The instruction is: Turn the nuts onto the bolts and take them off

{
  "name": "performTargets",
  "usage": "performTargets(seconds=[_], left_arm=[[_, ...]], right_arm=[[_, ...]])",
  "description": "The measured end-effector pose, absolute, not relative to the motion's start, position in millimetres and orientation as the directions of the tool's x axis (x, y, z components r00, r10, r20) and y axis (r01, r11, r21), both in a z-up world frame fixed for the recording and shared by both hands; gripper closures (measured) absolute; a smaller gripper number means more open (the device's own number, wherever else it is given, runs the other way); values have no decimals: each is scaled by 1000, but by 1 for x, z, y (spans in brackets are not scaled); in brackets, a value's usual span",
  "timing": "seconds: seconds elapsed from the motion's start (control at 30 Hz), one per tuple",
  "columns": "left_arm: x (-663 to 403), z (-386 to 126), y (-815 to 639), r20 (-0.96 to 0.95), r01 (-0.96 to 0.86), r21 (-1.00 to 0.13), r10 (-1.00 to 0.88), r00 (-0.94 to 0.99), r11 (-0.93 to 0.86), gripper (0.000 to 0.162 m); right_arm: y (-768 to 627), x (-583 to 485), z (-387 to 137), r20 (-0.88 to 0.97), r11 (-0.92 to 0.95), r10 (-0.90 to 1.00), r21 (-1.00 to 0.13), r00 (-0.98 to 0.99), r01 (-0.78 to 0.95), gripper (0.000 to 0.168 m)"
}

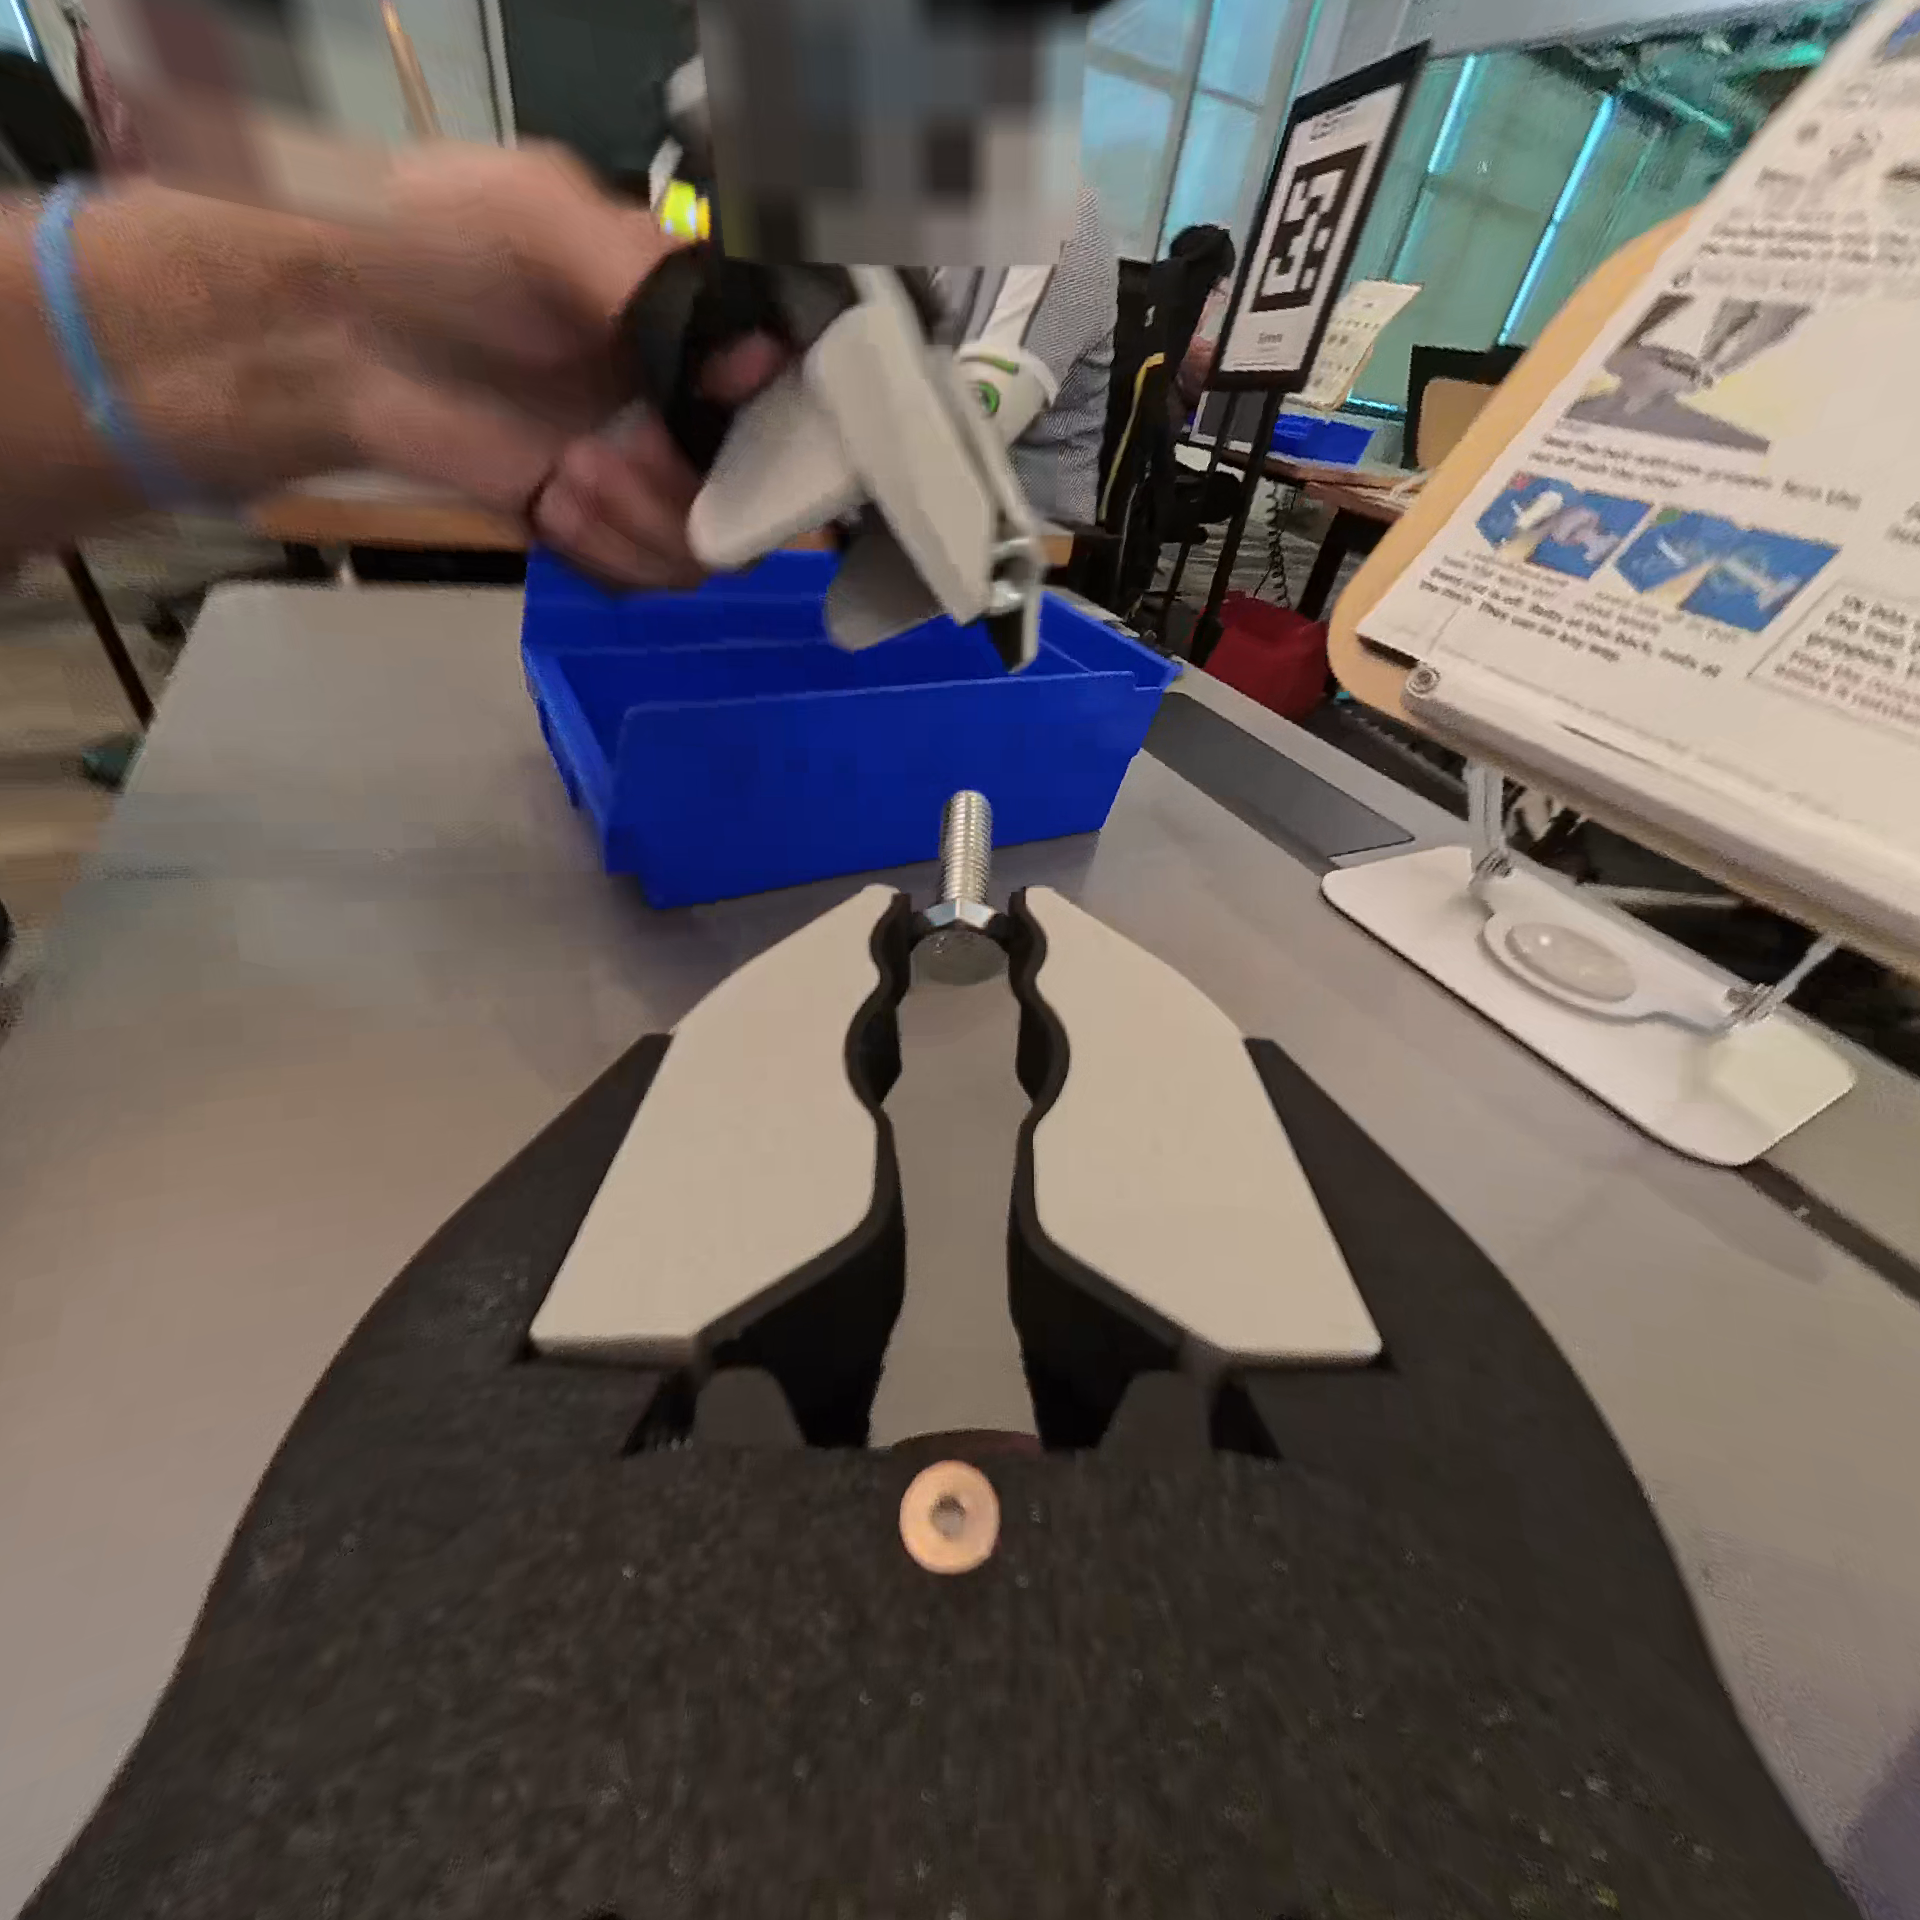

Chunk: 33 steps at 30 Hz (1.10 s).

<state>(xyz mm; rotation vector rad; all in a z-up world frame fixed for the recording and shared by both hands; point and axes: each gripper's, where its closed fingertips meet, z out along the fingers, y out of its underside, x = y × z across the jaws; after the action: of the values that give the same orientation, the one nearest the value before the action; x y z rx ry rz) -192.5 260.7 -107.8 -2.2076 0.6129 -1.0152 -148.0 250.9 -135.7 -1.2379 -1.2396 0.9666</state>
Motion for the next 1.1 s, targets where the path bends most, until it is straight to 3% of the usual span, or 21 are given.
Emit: performTargets(seconds=[0.13,0.27,0.37,0.5,0.67,0.77,0.9,1.1], left_arm=[[-209,-134,254,349,112,-857,-407,844,-502,143],[-234,-176,230,261,191,-919,-169,950,-346,143],[-224,-190,219,230,120,-902,-227,946,-414,143],[-216,-188,219,103,-3,-942,-299,949,-334,143],[-206,-189,216,101,-31,-937,-351,931,-349,143],[-203,-195,216,128,-27,-924,-376,918,-381,143],[-201,-200,216,184,3,-908,-393,901,-419,143],[-195,-205,215,188,-15,-898,-413,891,-439,143]], right_arm=[[270,-140,-131,5,-8,987,-997,159,81,151],[275,-140,-137,1,-26,981,-991,196,135,151],[270,-144,-140,-12,-43,982,-986,190,158,151],[271,-145,-142,3,-39,981,-977,194,210,151],[327,-97,-90,151,37,940,-936,306,350,151],[397,-29,-92,159,-132,893,-802,421,582,150],[484,55,-154,153,-404,843,-454,516,794,150],[520,76,-229,83,-443,890,-79,449,893,150]])
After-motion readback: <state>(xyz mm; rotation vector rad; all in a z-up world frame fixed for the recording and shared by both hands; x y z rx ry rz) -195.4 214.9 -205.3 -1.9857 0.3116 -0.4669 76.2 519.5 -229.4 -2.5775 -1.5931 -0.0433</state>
